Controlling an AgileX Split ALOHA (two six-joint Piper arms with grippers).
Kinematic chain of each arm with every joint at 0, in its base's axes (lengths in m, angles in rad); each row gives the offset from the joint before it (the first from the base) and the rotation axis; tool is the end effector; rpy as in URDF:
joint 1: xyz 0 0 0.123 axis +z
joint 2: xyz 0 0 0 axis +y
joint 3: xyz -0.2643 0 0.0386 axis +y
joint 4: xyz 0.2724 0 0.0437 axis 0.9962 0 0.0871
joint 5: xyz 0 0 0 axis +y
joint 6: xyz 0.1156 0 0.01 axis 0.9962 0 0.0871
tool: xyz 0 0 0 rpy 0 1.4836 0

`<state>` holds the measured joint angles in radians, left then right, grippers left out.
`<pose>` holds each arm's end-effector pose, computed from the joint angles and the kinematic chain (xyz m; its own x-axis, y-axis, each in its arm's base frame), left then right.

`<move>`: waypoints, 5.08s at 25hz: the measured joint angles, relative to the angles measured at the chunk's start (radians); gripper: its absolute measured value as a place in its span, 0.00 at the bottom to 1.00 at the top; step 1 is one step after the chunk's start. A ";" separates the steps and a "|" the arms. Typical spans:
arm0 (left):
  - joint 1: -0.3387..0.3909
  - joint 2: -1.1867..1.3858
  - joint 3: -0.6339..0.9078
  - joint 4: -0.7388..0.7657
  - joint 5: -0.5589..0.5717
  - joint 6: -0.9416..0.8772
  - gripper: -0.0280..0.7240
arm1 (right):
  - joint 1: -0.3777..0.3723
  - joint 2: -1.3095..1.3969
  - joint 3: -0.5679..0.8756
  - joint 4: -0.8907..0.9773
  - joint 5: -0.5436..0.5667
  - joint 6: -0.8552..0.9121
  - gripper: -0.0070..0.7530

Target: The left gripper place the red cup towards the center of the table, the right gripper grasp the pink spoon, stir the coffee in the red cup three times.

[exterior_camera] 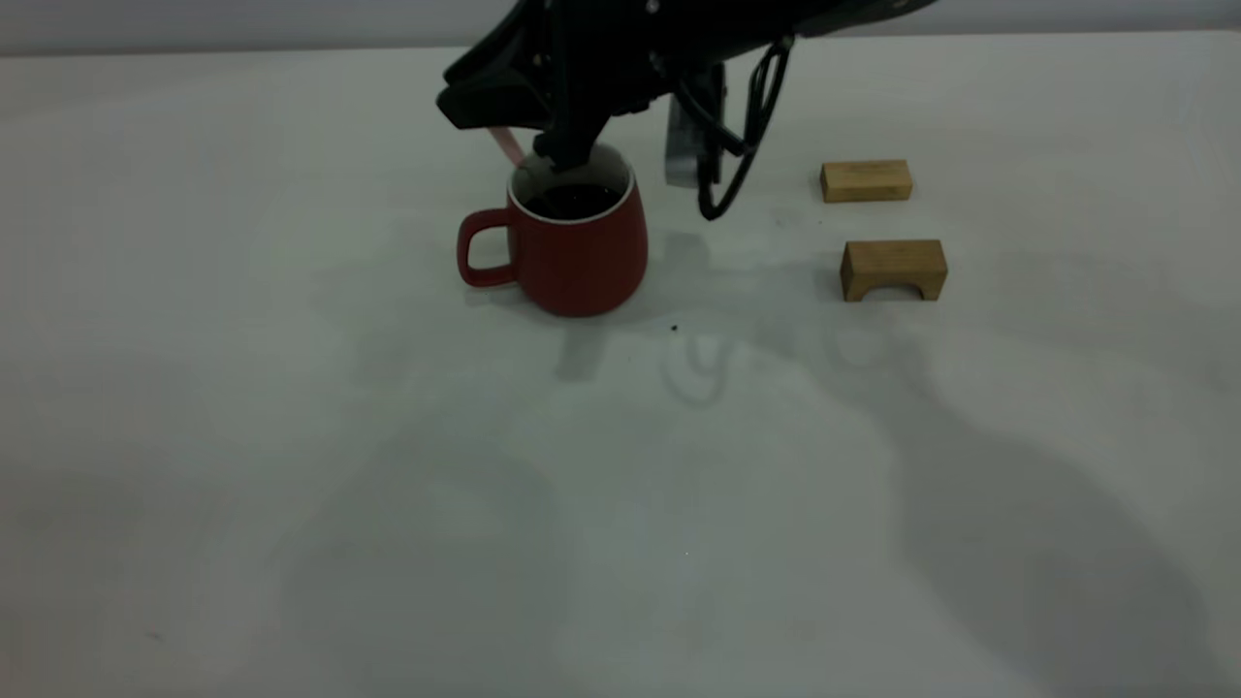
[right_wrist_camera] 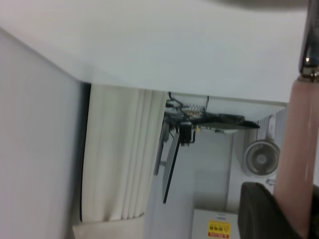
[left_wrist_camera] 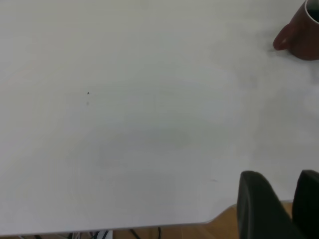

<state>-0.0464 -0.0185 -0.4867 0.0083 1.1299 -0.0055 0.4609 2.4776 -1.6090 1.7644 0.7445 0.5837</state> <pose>0.0519 -0.0015 0.2673 -0.5115 0.0218 -0.8590 0.0389 0.9992 0.0022 0.4246 0.2971 0.0265 -0.1646 0.4722 0.8660 0.9531 -0.1501 0.2630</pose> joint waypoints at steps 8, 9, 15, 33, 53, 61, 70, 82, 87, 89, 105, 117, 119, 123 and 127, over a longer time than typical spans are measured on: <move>0.000 0.000 0.000 0.000 0.000 0.000 0.36 | -0.055 0.011 -0.039 -0.096 -0.011 0.113 0.20; 0.000 0.000 0.000 0.000 0.000 0.000 0.36 | -0.061 0.011 -0.039 -0.111 -0.012 0.156 0.20; 0.000 0.000 0.000 0.000 0.000 0.000 0.36 | -0.024 0.011 -0.039 -0.091 -0.012 0.162 0.20; 0.000 0.000 0.000 0.000 0.000 0.005 0.36 | -0.018 0.012 -0.046 -0.130 -0.027 0.186 0.20; 0.000 0.000 0.000 0.000 0.000 0.005 0.36 | 0.001 0.012 -0.046 -0.134 -0.025 0.205 0.20; 0.000 0.000 0.000 0.000 0.000 0.005 0.36 | -0.001 0.012 -0.046 -0.144 -0.022 -0.026 0.20; 0.000 0.000 0.000 0.000 0.000 0.000 0.36 | -0.016 0.012 -0.046 -0.203 -0.019 -0.045 0.20; 0.000 0.000 0.000 0.000 0.000 0.000 0.36 | -0.021 0.012 -0.046 -0.320 0.002 -0.046 0.56; 0.000 0.000 0.000 0.000 0.000 0.000 0.36 | -0.022 -0.058 -0.046 -0.525 0.001 -0.046 0.75; 0.000 0.000 0.000 0.000 0.000 0.000 0.36 | -0.022 -0.124 -0.046 -0.666 0.003 -0.046 0.76; 0.000 0.000 0.000 0.000 0.001 0.005 0.36 | -0.040 -0.752 -0.045 -1.467 0.469 -0.296 0.77; 0.000 0.000 0.000 0.000 0.001 0.005 0.36 | -0.041 -1.228 0.337 -1.592 0.492 -0.630 0.77; 0.000 0.000 0.000 0.000 0.001 0.005 0.36 | -0.041 -1.332 0.454 -1.603 0.492 -0.664 0.77; 0.000 0.000 0.000 0.000 0.001 0.000 0.36 | -0.053 -1.581 0.664 -1.609 0.493 -0.727 0.77; 0.000 0.000 0.000 0.000 0.001 0.005 0.36 | -0.168 -1.846 0.841 -1.613 0.492 -0.750 0.77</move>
<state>-0.0464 -0.0187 -0.4867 0.0083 1.1308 0.0000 0.2932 0.6315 -0.7677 0.1518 1.2369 -0.1661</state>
